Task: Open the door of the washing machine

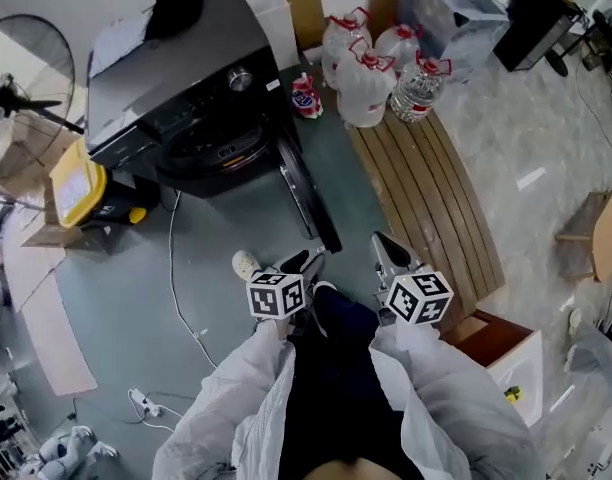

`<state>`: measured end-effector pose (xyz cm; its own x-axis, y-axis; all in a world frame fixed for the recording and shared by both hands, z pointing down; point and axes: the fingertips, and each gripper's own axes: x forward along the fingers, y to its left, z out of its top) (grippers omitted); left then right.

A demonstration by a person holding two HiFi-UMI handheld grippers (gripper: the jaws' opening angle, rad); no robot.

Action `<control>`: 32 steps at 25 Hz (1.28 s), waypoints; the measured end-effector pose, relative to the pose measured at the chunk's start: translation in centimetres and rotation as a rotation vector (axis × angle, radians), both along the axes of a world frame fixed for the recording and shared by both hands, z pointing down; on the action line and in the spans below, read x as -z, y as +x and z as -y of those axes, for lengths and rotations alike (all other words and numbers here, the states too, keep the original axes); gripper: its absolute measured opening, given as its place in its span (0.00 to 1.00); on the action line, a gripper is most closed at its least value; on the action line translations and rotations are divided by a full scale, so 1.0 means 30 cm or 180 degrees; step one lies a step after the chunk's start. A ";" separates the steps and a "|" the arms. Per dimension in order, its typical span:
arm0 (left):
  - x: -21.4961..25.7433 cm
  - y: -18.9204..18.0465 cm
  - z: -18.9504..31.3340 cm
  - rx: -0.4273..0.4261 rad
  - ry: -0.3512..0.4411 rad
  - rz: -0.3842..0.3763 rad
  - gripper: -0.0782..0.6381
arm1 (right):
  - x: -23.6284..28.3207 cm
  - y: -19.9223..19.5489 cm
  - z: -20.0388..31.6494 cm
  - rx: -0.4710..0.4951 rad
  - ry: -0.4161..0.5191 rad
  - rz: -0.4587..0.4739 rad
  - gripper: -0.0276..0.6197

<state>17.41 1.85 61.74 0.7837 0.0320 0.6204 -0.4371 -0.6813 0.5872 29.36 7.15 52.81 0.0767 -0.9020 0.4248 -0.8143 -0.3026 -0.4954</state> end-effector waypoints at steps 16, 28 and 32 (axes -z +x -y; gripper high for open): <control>0.628 -0.612 0.331 0.1257 0.1818 -0.0403 0.18 | 0.285 -0.337 0.288 0.1394 0.0333 -0.0444 0.06; 0.658 -0.776 0.290 0.1615 0.2006 -0.0381 0.11 | 0.339 -0.525 0.359 0.1965 0.0401 -0.0764 0.06; 0.672 -0.743 0.312 0.1593 0.2035 -0.0471 0.11 | 0.348 -0.528 0.345 0.1961 0.0418 -0.0787 0.06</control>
<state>-4.87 -7.51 41.59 0.6866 -0.6668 0.2896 -0.7261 -0.6488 0.2275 13.52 -3.19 42.36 -0.3873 -0.8551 0.3447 -0.9128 0.3032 -0.2735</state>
